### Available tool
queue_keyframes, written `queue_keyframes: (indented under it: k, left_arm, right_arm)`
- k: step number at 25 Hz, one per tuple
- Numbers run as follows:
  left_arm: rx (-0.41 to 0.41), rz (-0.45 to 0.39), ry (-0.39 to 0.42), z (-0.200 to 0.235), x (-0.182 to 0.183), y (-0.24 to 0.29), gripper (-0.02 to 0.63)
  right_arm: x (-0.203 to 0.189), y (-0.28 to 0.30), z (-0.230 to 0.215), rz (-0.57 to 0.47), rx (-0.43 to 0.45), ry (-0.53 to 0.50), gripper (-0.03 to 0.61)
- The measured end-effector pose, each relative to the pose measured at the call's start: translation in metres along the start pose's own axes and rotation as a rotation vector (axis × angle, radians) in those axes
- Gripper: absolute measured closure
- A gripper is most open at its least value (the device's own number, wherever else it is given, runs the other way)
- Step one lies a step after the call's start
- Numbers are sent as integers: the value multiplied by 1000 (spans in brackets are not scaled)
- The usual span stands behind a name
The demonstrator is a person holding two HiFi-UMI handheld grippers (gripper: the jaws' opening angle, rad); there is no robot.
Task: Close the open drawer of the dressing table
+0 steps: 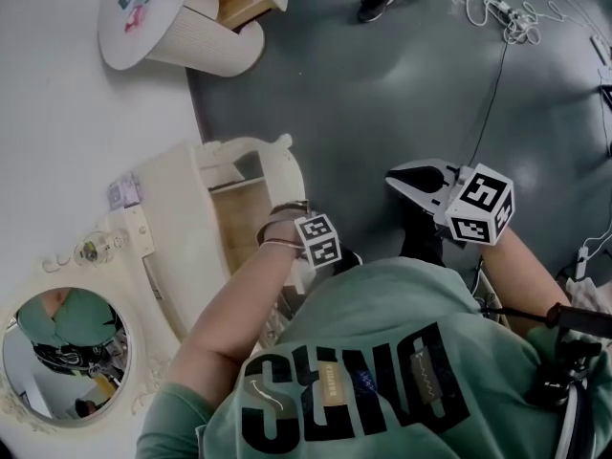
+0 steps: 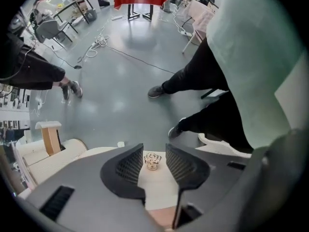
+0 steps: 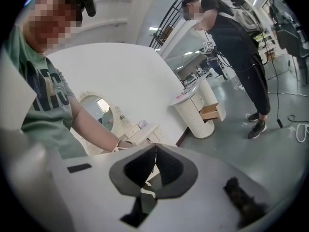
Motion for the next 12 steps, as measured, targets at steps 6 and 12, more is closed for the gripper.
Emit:
queue_keyframes:
  k: [6, 12]
  left_arm:
    - [-11, 155, 132, -9, 1, 21, 460]
    - [9, 262, 127, -9, 0, 30, 476]
  right_arm:
    - [-9, -13, -4, -9, -13, 15, 566]
    - [-15, -14, -1, -7, -10, 17, 568]
Point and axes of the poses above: the fingertips, and each gripper's own axes: y forward along the fingers, z to its left, x out of its top, the point moved 7 cm from there along -y, backward along the fingers, and after that the axes turned 4 degrees about y, right-handed, at the moved point
